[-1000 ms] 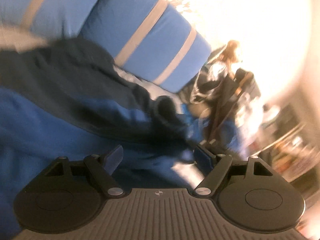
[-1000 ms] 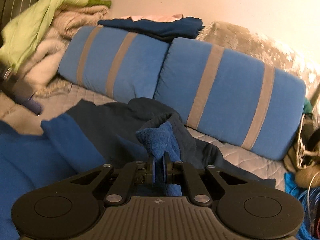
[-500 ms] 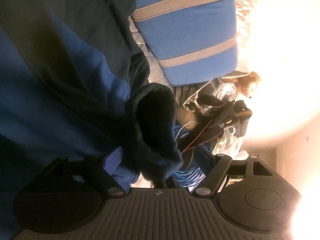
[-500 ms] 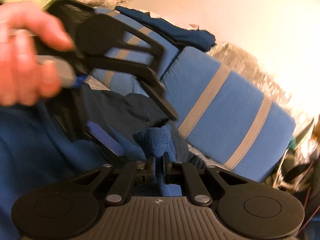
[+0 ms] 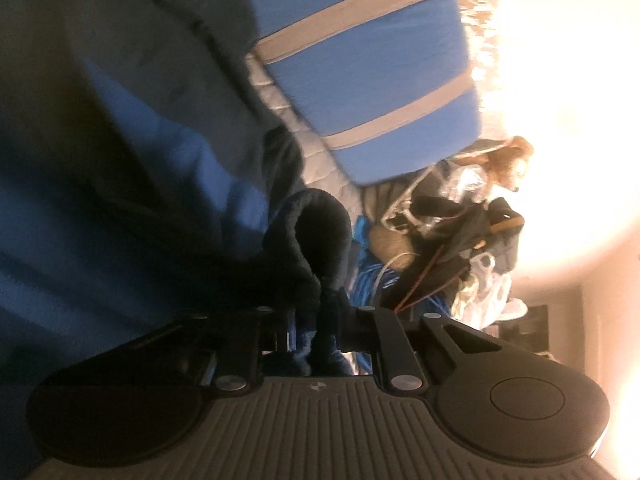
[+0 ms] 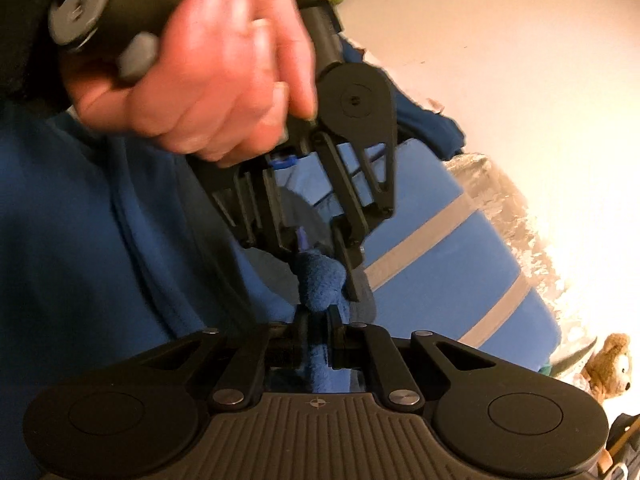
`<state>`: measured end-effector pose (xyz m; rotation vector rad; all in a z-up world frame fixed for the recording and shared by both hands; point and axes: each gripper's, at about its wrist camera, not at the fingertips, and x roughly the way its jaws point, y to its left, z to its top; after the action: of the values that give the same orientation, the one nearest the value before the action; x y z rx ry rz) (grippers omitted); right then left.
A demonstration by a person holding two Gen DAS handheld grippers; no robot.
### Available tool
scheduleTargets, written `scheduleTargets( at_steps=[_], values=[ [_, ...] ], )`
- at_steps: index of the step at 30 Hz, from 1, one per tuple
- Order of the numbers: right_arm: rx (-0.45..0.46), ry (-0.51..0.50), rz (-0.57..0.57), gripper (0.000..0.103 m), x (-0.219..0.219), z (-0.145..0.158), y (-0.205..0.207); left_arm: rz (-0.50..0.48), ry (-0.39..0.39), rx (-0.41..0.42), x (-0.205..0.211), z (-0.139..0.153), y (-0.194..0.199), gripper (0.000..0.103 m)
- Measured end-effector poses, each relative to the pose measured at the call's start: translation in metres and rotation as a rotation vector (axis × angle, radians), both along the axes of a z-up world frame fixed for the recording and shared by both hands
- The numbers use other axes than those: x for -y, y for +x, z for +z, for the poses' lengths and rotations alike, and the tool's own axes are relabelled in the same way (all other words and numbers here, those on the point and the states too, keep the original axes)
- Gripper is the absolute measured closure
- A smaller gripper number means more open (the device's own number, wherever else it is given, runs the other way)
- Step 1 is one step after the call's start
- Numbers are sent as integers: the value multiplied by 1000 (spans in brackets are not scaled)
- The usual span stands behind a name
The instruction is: Fold clothes
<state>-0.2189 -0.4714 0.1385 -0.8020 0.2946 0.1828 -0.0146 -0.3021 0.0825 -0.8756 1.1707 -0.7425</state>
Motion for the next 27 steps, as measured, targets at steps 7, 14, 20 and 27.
scheduleTargets(
  at_steps=[7, 14, 20, 27],
  values=[
    [45, 81, -76, 38, 35, 8, 9, -6, -102, 104, -9, 22, -2, 88],
    [8, 304, -286, 21, 111, 8, 38, 38, -230, 180, -15, 52, -1, 88],
    [-99, 617, -491, 18, 192, 0, 61, 80, -323, 218, -17, 76, 3, 89],
    [-212, 1035, -636, 17, 260, -42, 60, 135, -404, 240, -19, 96, 8, 89]
  ],
)
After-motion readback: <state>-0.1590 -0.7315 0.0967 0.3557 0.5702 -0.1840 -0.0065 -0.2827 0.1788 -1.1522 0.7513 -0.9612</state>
